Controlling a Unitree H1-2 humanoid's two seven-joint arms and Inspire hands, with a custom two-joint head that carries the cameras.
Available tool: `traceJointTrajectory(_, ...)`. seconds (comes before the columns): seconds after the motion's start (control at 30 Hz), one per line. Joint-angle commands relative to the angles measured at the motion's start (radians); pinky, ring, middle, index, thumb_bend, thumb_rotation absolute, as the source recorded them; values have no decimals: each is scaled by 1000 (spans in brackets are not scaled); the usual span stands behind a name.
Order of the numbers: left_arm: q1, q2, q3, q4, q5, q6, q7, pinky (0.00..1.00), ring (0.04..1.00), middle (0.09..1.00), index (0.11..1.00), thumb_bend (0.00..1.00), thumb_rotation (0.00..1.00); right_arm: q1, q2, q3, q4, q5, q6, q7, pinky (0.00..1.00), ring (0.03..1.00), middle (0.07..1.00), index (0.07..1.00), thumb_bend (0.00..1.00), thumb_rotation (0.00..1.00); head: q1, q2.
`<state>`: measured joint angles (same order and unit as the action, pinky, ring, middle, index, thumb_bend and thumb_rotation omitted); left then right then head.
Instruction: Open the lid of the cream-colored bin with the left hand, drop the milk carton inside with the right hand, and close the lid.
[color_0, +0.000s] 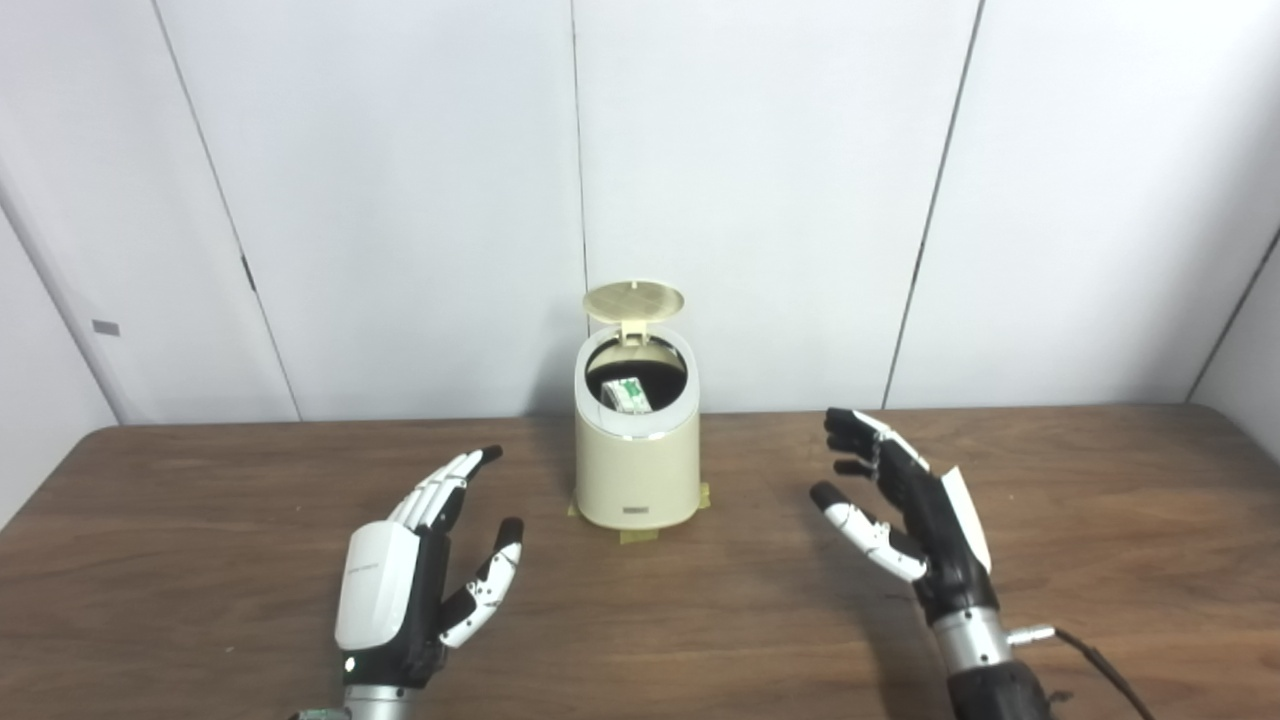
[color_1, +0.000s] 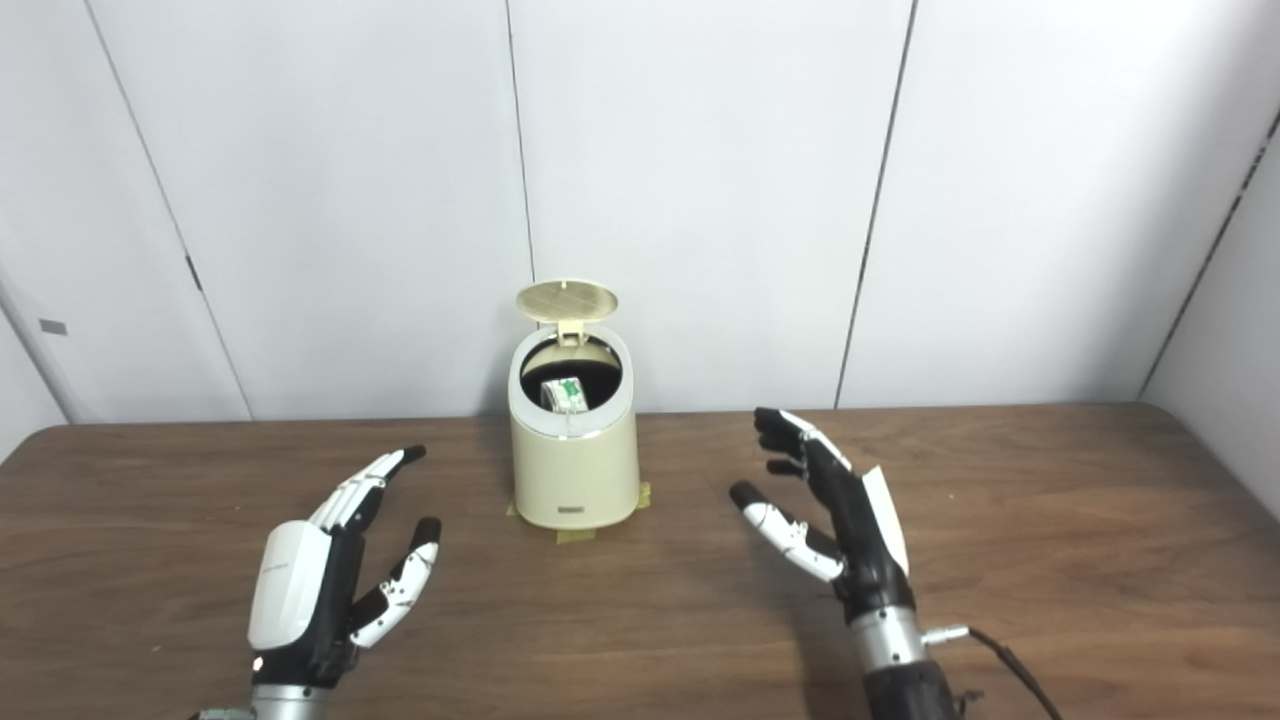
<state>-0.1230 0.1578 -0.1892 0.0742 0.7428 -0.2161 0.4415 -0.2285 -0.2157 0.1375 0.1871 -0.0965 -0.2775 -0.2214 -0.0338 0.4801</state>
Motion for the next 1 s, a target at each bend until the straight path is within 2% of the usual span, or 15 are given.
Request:
traceJointTrajectory(0.0, 44, -14, -8, 86, -12, -31, 29, 745, 839, 862, 852, 280, 691, -20, 5, -21, -29, -27, 3, 15, 781, 847, 847, 846, 323, 572, -1, 1)
traceJointTrajectory(0.1, 37, -19, -1, 85, -37, -28, 15, 752, 845, 868, 860, 294, 725, -3, 21, -33, -31, -54, 36, 27, 793, 861, 868, 867, 319, 611, -1, 0)
traceJointTrajectory(0.3, -3, -18, 11, -2, -61, 8, -40, 801, 878, 896, 889, 337, 856, 7, 38, -49, -1, -89, 14, 36, 805, 850, 862, 865, 305, 599, 6, 1)
traceJointTrajectory(0.43, -79, -12, 35, -110, -65, 82, -117, 823, 900, 917, 909, 360, 916, 8, 51, -60, 14, -100, -7, 31, 791, 839, 854, 859, 303, 606, 6, 0)
traceJointTrajectory(0.5, -123, -12, 47, -150, -56, 123, -150, 841, 903, 924, 912, 422, 977, 11, 55, -62, 11, -95, -6, 39, 789, 840, 854, 859, 311, 617, 9, 0)
traceJointTrajectory(0.57, -161, -14, 57, -173, -51, 143, -168, 851, 900, 920, 906, 448, 996, 15, 59, -65, 6, -85, 4, 53, 803, 850, 862, 867, 314, 629, 10, 0)
traceJointTrajectory(0.67, -243, -18, 60, -215, -23, 220, -230, 886, 914, 922, 910, 482, 1000, 19, 63, -68, 15, -96, -9, 55, 799, 851, 862, 866, 305, 602, 11, 1)
traceJointTrajectory(0.73, -299, -20, 51, -235, 0, 278, -284, 909, 920, 922, 911, 527, 1000, 21, 69, -71, 17, -106, -10, 52, 799, 852, 864, 868, 300, 589, 15, -1)
traceJointTrajectory(0.8, -344, -17, 38, -242, 18, 315, -324, 923, 924, 924, 908, 590, 1000, 24, 76, -74, 18, -113, -6, 49, 816, 864, 873, 881, 299, 593, 17, -2)
traceJointTrajectory(0.83, -355, -16, 35, -243, 23, 324, -336, 923, 924, 924, 908, 590, 1000, 26, 79, -76, 19, -115, -6, 48, 816, 864, 873, 881, 299, 593, 17, -2)
traceJointTrajectory(0.97, -454, -18, -4, -244, 113, 428, -432, 975, 949, 915, 900, 711, 1000, 33, 89, -80, 21, -127, -4, 46, 854, 899, 901, 918, 288, 586, 14, 4)
